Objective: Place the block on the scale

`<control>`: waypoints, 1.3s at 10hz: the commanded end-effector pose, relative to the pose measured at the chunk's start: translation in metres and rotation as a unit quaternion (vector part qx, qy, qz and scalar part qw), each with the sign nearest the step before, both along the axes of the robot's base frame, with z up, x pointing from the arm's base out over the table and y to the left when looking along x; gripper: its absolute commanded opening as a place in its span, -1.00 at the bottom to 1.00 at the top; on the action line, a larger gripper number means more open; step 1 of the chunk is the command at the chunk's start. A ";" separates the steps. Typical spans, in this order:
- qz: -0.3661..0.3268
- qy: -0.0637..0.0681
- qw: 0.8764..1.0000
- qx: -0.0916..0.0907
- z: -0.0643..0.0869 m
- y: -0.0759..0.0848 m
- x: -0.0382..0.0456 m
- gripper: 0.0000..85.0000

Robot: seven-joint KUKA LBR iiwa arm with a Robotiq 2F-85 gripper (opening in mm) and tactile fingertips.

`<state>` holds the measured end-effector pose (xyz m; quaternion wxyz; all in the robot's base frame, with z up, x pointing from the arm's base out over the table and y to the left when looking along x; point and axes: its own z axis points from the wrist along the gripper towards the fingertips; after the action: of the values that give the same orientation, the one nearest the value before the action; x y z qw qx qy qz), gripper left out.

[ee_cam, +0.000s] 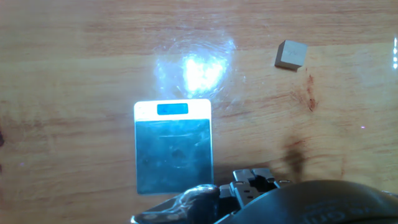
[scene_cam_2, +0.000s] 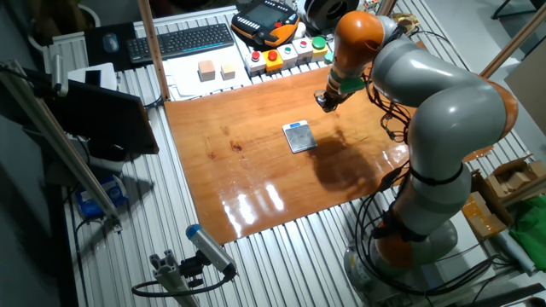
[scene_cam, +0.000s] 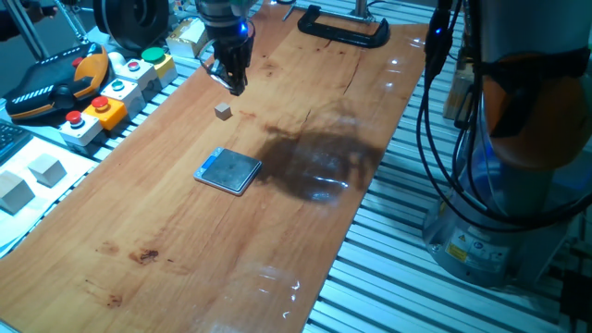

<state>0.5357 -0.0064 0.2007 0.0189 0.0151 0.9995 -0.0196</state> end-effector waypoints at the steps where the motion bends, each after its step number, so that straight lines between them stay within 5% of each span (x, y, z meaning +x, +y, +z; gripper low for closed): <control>1: -0.005 0.000 1.000 -0.003 -0.003 0.000 0.0008 -0.98; 6: -0.047 -0.009 0.999 0.005 -0.028 -0.003 0.0088 -0.98; 13: -0.044 -0.008 0.999 0.009 -0.027 -0.009 0.0195 -0.98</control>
<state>0.5568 -0.0171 0.1738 0.0263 0.0605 0.9978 -0.0116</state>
